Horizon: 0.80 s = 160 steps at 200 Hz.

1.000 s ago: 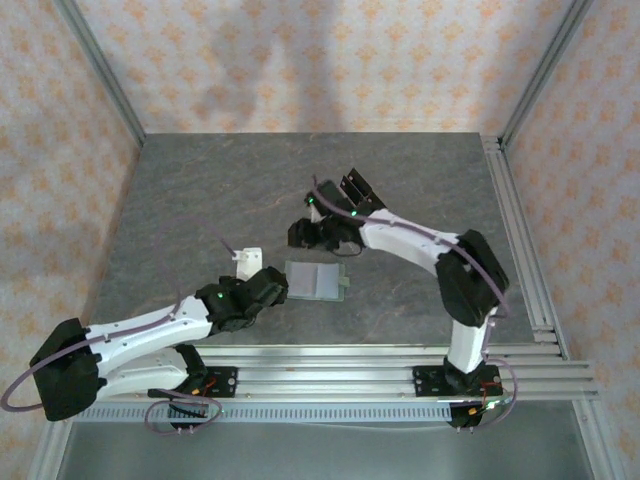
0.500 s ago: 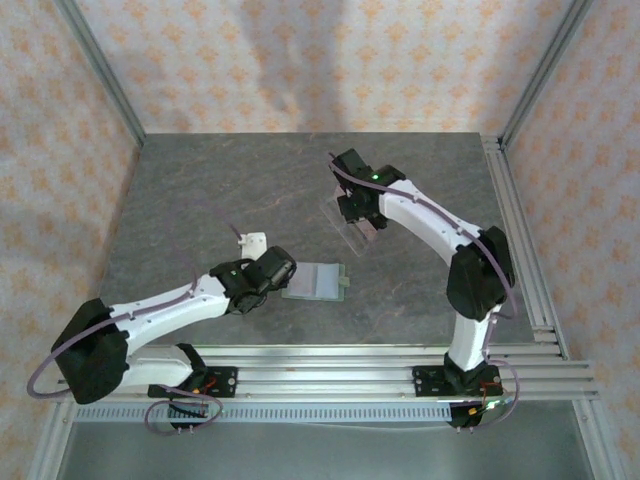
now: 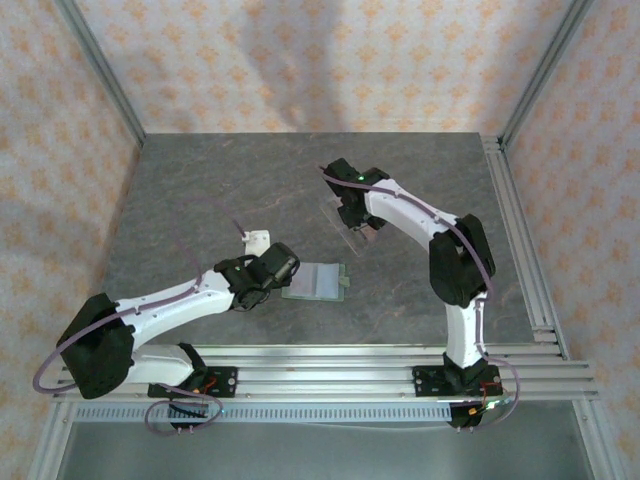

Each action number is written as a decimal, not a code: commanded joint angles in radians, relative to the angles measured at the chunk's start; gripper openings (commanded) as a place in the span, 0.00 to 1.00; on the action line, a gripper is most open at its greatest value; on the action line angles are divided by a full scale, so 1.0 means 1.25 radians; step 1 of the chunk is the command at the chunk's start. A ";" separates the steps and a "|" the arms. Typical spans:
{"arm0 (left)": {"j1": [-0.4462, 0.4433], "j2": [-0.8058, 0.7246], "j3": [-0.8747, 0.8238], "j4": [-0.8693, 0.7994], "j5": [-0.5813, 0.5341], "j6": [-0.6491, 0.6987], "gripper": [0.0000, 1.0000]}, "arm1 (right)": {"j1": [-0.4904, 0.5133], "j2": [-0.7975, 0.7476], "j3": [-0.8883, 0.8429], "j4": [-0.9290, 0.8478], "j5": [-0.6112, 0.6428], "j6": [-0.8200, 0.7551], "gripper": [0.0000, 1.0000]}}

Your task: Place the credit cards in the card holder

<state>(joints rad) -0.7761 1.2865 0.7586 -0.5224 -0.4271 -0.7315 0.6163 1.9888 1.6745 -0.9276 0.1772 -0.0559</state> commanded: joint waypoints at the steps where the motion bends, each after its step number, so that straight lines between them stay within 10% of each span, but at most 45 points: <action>1: 0.008 0.006 0.024 -0.027 -0.016 0.011 1.00 | 0.003 0.028 0.030 -0.023 0.039 -0.020 0.29; 160: 0.009 -0.002 0.011 -0.023 -0.021 0.013 1.00 | -0.006 0.041 0.050 -0.039 -0.003 -0.027 0.09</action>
<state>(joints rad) -0.7696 1.2930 0.7586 -0.5278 -0.4274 -0.7311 0.6159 2.0563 1.7065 -0.9337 0.1787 -0.0841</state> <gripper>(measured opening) 0.996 0.108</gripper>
